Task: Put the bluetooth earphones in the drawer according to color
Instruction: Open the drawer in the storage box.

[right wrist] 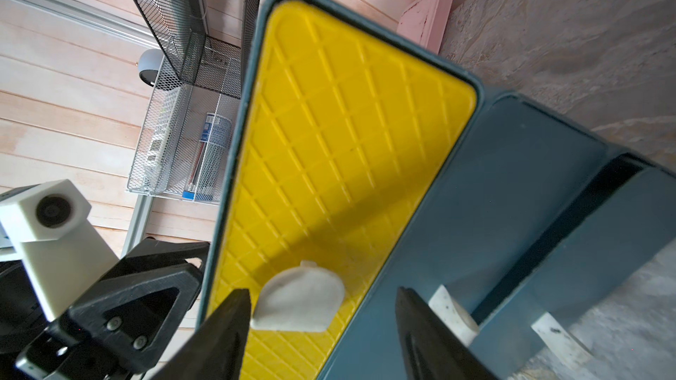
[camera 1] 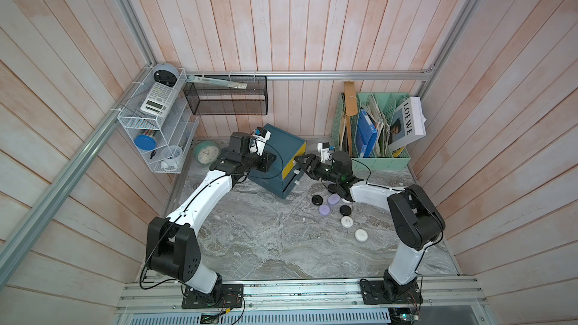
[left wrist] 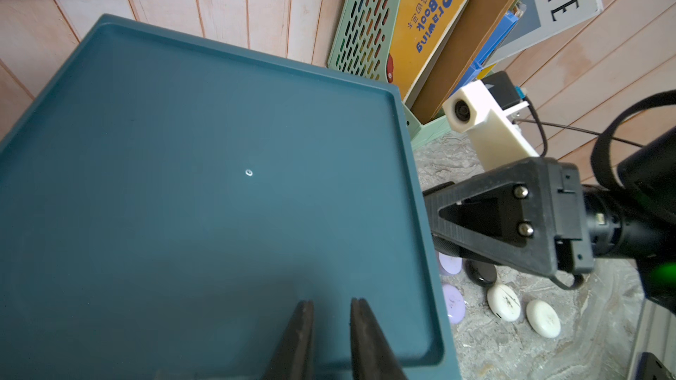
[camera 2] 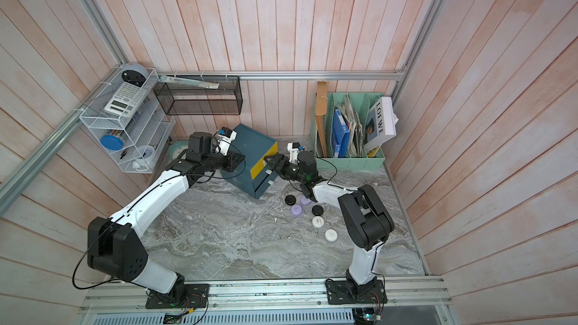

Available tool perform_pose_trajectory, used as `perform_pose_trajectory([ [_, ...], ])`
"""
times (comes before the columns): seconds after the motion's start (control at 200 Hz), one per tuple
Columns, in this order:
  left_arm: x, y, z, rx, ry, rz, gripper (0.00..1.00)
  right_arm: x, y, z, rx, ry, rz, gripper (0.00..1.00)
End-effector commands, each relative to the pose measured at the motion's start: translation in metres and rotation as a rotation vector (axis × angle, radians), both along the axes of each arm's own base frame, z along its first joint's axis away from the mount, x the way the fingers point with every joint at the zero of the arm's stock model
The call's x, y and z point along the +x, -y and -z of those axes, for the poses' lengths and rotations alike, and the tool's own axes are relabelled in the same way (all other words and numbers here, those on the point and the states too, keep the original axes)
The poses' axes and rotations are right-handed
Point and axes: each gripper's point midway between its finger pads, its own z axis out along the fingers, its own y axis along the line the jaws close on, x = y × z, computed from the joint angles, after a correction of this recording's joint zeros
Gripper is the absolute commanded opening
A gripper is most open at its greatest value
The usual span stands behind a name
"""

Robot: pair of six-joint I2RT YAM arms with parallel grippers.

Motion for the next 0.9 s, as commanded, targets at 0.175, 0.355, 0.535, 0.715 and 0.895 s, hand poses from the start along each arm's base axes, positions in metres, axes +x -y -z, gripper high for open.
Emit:
perform_pose_trajectory([
  [0.175,0.006,-0.009,0.022,0.078,-0.061,-0.05,0.21,0.004,-0.009,-0.021,0.089,0.026,-0.024,0.65],
  [0.355,0.006,-0.008,0.025,0.082,-0.063,-0.043,0.21,0.005,-0.013,-0.019,0.101,0.011,-0.041,0.61],
  [0.535,0.005,-0.008,0.026,0.087,-0.066,-0.036,0.21,0.005,-0.013,-0.015,0.106,0.002,-0.042,0.55],
  [0.715,0.005,-0.009,0.026,0.097,-0.061,-0.034,0.21,0.005,-0.013,-0.013,0.104,0.0,-0.044,0.47],
  [0.895,0.004,-0.009,0.027,0.099,-0.063,-0.031,0.22,0.003,-0.013,-0.009,0.104,-0.012,-0.052,0.39],
])
